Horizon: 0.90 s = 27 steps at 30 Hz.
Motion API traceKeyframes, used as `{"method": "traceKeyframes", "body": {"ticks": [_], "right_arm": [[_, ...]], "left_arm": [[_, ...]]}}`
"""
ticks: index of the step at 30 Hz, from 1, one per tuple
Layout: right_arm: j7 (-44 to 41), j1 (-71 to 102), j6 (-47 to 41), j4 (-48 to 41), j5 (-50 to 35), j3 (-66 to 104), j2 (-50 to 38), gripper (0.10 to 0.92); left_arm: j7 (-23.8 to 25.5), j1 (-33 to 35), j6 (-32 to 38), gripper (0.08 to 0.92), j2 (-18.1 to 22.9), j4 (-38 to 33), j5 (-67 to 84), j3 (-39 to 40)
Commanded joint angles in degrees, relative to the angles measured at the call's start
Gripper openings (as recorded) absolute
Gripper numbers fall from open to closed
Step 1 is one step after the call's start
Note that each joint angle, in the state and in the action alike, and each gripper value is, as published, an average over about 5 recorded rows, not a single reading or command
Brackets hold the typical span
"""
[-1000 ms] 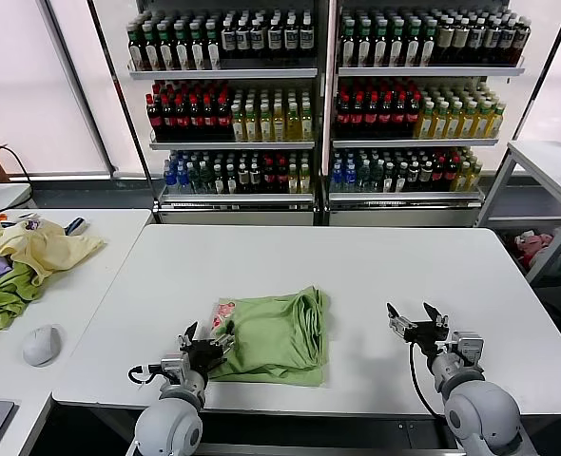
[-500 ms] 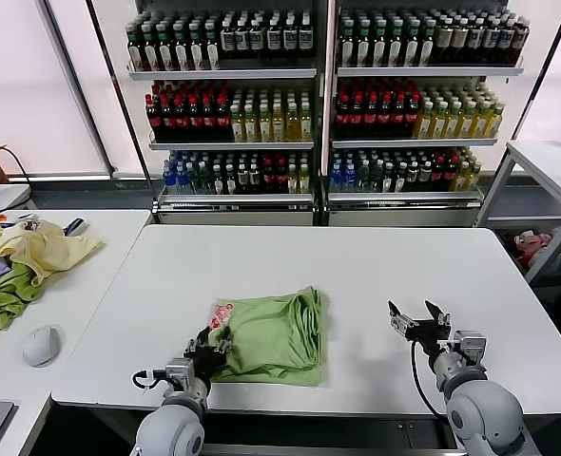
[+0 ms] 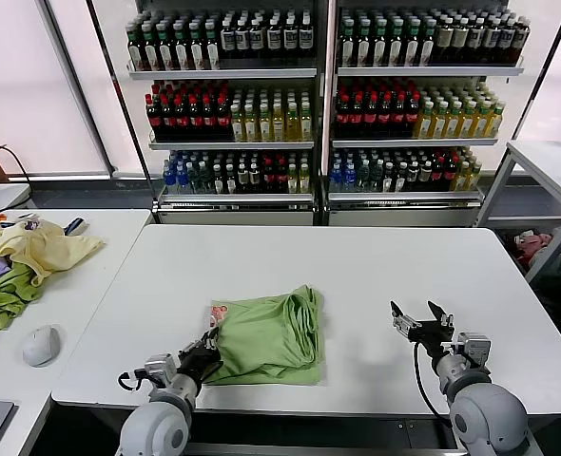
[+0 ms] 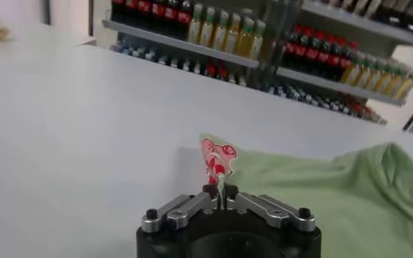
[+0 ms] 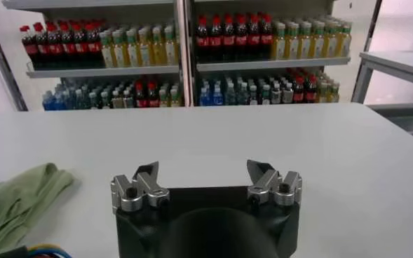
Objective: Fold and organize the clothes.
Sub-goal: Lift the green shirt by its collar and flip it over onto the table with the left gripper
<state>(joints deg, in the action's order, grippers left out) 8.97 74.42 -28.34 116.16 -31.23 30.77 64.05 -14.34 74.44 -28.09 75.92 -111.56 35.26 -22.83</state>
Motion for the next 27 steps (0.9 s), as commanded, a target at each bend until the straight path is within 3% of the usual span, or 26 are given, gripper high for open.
{"method": "traceKeyframes", "body": {"ticks": [1, 9, 12, 15, 20, 27], "right_arm": [[0.0, 0.52, 0.11, 0.89, -0.13, 0.21, 0.01, 0.823], [-0.04, 0.69, 0.57, 1.04, -0.3, -0.05, 0.23, 0.823], [-0.03, 0.39, 0.61, 1.26, -0.39, -0.27, 0.36, 0.823], [-0.02, 0.22, 0.59, 1.61, -0.42, -0.43, 0.54, 0.823], [0.04, 0.16, 0.54, 2.06, -0.34, -0.61, 1.09, 0.823], [0.14, 0.17, 0.45, 2.31, 0.25, -1.0, 1.96, 0.823]], "left_arm": [[0.02, 1.31, -2.13, 0.105, -4.01, -8.26, 26.45, -16.65], [-0.48, 2.35, -5.26, 0.105, -16.15, -8.5, 36.38, -34.35], [-1.38, 1.84, -5.28, 0.105, -19.99, -9.57, 37.44, -36.46], [-3.03, 0.65, -5.27, 0.105, -20.95, -12.56, 37.48, -34.43], [-5.1, -1.58, -5.26, 0.105, -15.53, -17.25, 32.86, -22.9], [-5.62, -7.94, -5.25, 0.105, -2.46, -11.58, 17.21, -2.23]]}}
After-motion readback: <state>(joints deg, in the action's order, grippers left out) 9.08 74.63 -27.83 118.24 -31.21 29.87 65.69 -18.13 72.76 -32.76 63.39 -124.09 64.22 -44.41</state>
